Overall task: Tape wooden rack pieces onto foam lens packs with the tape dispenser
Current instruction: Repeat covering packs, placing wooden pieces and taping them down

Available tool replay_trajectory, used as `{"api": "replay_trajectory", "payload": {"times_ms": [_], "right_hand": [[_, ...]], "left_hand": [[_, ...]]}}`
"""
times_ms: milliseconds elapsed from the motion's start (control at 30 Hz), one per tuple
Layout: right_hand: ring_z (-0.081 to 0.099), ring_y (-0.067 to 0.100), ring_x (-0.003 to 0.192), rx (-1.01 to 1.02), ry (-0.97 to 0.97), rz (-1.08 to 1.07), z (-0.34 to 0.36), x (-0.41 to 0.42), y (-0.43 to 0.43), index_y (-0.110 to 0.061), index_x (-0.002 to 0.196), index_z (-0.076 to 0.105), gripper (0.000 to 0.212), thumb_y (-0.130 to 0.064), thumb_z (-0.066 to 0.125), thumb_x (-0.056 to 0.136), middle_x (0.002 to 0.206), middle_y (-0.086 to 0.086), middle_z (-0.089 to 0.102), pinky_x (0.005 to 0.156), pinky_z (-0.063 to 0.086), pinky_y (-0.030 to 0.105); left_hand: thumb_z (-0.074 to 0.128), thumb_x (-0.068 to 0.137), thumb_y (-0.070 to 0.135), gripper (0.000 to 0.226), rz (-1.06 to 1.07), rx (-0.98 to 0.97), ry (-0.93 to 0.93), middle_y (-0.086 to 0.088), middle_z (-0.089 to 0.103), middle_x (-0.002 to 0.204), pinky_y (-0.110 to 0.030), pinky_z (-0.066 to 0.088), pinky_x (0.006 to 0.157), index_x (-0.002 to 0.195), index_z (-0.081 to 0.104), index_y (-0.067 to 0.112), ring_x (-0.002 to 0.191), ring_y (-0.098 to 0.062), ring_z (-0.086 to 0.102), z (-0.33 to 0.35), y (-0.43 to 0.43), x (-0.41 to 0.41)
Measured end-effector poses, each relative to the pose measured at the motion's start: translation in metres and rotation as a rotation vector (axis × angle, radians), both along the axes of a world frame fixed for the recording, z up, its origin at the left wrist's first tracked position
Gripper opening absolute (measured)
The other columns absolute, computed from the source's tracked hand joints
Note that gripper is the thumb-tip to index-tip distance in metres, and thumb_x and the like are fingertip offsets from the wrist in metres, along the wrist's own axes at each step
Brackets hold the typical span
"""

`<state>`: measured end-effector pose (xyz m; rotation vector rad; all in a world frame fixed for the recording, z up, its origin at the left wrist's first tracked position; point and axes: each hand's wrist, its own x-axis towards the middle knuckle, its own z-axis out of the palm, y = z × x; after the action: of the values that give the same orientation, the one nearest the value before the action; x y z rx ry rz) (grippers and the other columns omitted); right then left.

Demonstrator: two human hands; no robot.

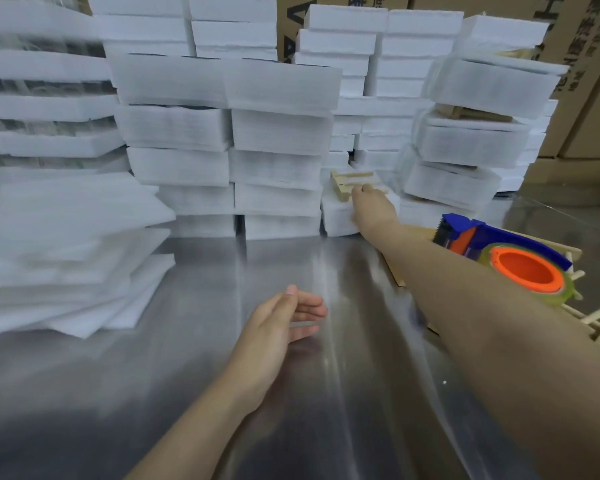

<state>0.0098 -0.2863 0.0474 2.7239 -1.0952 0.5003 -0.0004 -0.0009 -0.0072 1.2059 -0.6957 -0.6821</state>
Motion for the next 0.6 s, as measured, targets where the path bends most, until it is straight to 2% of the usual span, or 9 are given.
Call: {"api": "replay_trajectory", "payload": {"times_ms": [100, 200, 233, 300, 367, 400, 467, 533, 600], "right_hand": [[0.052, 0.037, 0.112, 0.166, -0.105, -0.001, -0.003, -0.003, -0.001, 0.005, 0.118, 0.050, 0.032, 0.010, 0.048, 0.086, 0.127, 0.021, 0.047, 0.089, 0.042, 0.037], [0.052, 0.033, 0.118, 0.350, -0.175, -0.015, 0.007, -0.011, 0.006, 0.002, 0.122, 0.055, 0.033, 0.000, 0.047, 0.090, 0.132, 0.018, 0.052, 0.094, 0.042, 0.031], [0.054, 0.031, 0.117, 0.385, -0.268, -0.020, 0.015, -0.014, 0.012, -0.001, 0.123, 0.058, 0.035, -0.004, 0.044, 0.092, 0.132, 0.015, 0.056, 0.095, 0.044, 0.031], [0.058, 0.024, 0.109, 0.411, -0.698, 0.008, 0.039, -0.017, 0.031, -0.011, 0.121, 0.061, 0.037, -0.004, 0.039, 0.092, 0.124, 0.007, 0.061, 0.088, 0.048, 0.032], [0.054, 0.018, 0.104, 0.147, -1.092, 0.107, 0.071, -0.017, 0.059, -0.014, 0.118, 0.058, 0.042, 0.003, 0.037, 0.086, 0.115, 0.002, 0.056, 0.075, 0.043, 0.022], [0.052, 0.017, 0.105, 0.004, -1.172, 0.202, 0.086, -0.015, 0.073, -0.013, 0.119, 0.056, 0.045, 0.004, 0.038, 0.081, 0.115, 0.003, 0.053, 0.073, 0.038, 0.014], [0.048, 0.020, 0.114, -0.197, -1.024, 0.404, 0.117, -0.005, 0.096, -0.012, 0.129, 0.052, 0.048, -0.005, 0.043, 0.082, 0.127, 0.006, 0.049, 0.085, 0.029, 0.007], [0.042, 0.028, 0.126, -0.284, -0.590, 0.493, 0.138, 0.010, 0.105, -0.016, 0.145, 0.037, 0.057, -0.022, 0.045, 0.090, 0.144, 0.007, 0.039, 0.106, 0.026, 0.028], [0.029, 0.034, 0.135, -0.264, -0.207, 0.452, 0.148, 0.019, 0.106, -0.024, 0.152, 0.024, 0.062, -0.029, 0.046, 0.094, 0.152, 0.006, 0.027, 0.108, 0.027, 0.054]], "left_hand": [[0.034, 0.103, 0.025, 0.041, -0.005, -0.006, 0.009, -0.007, 0.074, 0.082, -0.026, 0.057, 0.078, 0.088, 0.068, 0.006, 0.082, -0.013, 0.069, -0.001, -0.001, 0.002], [0.034, 0.104, 0.025, 0.041, -0.012, 0.001, 0.024, -0.006, 0.073, 0.082, -0.025, 0.056, 0.076, 0.088, 0.067, 0.006, 0.082, -0.013, 0.069, 0.000, -0.002, 0.003], [0.034, 0.104, 0.024, 0.041, -0.012, 0.000, 0.030, -0.006, 0.073, 0.081, -0.025, 0.056, 0.076, 0.088, 0.067, 0.006, 0.082, -0.013, 0.069, 0.001, -0.002, 0.003], [0.033, 0.104, 0.023, 0.041, -0.003, 0.009, 0.039, -0.007, 0.072, 0.080, -0.026, 0.056, 0.076, 0.086, 0.066, 0.006, 0.080, -0.013, 0.068, 0.003, -0.003, 0.001], [0.033, 0.104, 0.023, 0.040, 0.005, 0.025, 0.035, -0.007, 0.071, 0.081, -0.026, 0.054, 0.076, 0.086, 0.065, 0.007, 0.080, -0.014, 0.066, 0.005, -0.003, -0.001], [0.032, 0.104, 0.023, 0.040, 0.005, 0.032, 0.035, -0.008, 0.070, 0.081, -0.025, 0.054, 0.075, 0.086, 0.065, 0.007, 0.080, -0.014, 0.066, 0.006, -0.003, -0.001], [0.031, 0.105, 0.023, 0.040, 0.005, 0.047, 0.033, -0.007, 0.069, 0.081, -0.023, 0.053, 0.074, 0.087, 0.064, 0.007, 0.079, -0.015, 0.064, 0.009, -0.002, -0.002], [0.031, 0.105, 0.022, 0.040, 0.000, 0.055, 0.025, -0.007, 0.068, 0.082, -0.023, 0.052, 0.076, 0.087, 0.063, 0.007, 0.079, -0.015, 0.063, 0.011, 0.000, -0.004], [0.030, 0.105, 0.022, 0.040, -0.007, 0.062, 0.025, -0.007, 0.067, 0.083, -0.027, 0.052, 0.080, 0.087, 0.063, 0.008, 0.079, -0.015, 0.062, 0.012, 0.001, -0.005]]}}
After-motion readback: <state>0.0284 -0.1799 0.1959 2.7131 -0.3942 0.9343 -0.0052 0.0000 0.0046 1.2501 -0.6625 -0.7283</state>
